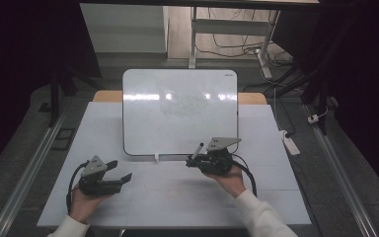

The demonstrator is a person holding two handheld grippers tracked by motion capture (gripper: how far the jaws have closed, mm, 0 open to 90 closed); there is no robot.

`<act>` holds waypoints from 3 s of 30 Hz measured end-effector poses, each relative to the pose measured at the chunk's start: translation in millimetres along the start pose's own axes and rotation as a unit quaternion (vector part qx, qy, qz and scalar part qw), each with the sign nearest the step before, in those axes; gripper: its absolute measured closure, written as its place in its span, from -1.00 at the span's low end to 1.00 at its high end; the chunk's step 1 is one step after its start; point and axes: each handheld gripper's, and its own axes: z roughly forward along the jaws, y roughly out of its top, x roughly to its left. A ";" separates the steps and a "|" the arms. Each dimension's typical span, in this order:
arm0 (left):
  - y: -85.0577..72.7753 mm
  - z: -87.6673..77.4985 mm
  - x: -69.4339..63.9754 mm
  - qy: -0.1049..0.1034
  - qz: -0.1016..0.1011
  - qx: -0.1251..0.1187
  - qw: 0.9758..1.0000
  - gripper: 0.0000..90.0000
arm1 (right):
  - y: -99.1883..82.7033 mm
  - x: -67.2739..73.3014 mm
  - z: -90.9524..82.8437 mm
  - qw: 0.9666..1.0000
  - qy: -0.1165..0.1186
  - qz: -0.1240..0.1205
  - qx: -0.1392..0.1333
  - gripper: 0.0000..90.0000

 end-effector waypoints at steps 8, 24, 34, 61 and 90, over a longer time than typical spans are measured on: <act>12.1 2.5 -11.5 -0.007 0.022 -0.017 1.000 -0.42 | -3.5 2.6 8.3 1.000 0.008 0.003 0.014 0.72; 76.2 36.5 -53.8 -0.086 0.077 -0.045 0.992 -0.39 | -5.0 5.2 14.9 1.000 0.022 0.006 0.019 0.72; 99.6 57.1 -66.1 -0.119 0.074 -0.047 0.989 -0.35 | -5.9 7.9 19.1 0.999 0.027 0.007 0.022 0.72; 118.9 87.1 -96.7 -0.160 0.132 -0.046 0.977 0.78 | -7.0 9.5 23.3 0.998 0.045 0.023 0.025 0.72; 122.4 42.7 -44.5 -0.068 0.094 -0.063 0.991 0.81 | -31.0 -11.9 -39.9 0.992 -0.111 -0.020 -0.051 0.10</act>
